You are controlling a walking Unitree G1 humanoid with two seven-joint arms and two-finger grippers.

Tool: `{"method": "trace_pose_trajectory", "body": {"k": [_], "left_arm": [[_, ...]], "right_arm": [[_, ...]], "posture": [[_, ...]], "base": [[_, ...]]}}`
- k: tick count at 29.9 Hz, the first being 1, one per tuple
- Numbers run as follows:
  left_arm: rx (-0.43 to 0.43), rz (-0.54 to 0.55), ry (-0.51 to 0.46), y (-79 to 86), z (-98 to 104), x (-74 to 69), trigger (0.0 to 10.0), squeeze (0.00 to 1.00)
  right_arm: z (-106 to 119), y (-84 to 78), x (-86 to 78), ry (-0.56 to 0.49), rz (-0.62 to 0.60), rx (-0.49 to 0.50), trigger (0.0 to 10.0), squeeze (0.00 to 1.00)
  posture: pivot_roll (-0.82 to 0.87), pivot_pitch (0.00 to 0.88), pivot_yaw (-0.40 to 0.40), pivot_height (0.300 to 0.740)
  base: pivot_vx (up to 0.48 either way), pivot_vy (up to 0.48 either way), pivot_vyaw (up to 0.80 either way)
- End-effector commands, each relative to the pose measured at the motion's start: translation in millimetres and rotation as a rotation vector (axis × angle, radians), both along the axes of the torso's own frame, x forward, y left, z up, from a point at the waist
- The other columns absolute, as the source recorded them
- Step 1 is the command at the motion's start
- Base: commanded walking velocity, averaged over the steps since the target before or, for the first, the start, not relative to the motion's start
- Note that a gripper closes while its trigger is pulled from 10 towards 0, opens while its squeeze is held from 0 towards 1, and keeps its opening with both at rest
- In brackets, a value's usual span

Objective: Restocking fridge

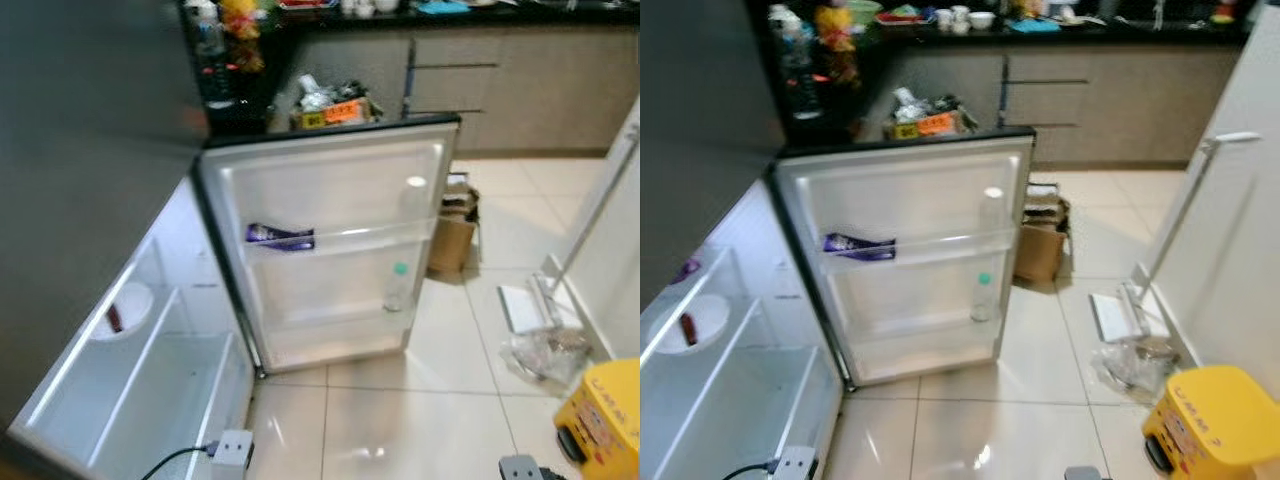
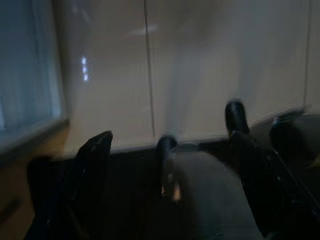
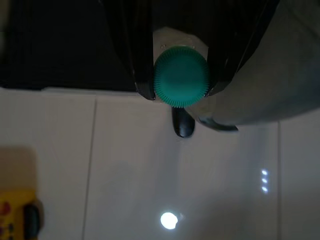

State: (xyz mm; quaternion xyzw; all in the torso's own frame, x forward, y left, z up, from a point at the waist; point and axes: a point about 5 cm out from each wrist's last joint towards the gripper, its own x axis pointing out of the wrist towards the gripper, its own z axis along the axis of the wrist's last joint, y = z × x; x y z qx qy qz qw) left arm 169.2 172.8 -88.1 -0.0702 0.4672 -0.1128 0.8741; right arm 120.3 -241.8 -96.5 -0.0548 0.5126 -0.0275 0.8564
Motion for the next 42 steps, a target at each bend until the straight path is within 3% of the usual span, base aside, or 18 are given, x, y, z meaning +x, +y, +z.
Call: {"method": "trace_pose_trajectory", "body": {"k": [1,13,25,42], "left_arm": [[0.019,0.012,0.040,7.3,-4.7,-12.1,10.0,0.00],[0.007,0.002,0.041,5.7,-4.8,-12.4,10.0,0.00],[0.013,-0.001,0.052,5.5,-6.1,-15.4,10.0,0.00],[0.034,0.047,0.047,8.5,-5.9,-14.1,10.0,0.00]], "right_arm": [[1.9,6.0,10.2,-0.032,0.003,0.012,10.0,0.00],[1.9,6.9,10.6,-0.036,0.003,0.015,10.0,0.00],[1.8,7.0,10.3,-0.035,0.002,0.017,10.0,0.00],[2.0,6.5,10.5,-0.037,0.002,0.015,10.0,0.00]], "posture": [[-0.05,0.000,0.012,0.740],[-0.05,0.000,0.012,0.740],[-0.05,0.000,0.010,0.740],[-0.05,0.000,0.008,0.740]], "base": [[0.277,0.000,0.00],[0.184,0.000,0.00],[0.000,-0.465,0.00],[0.000,0.000,0.00]]}}
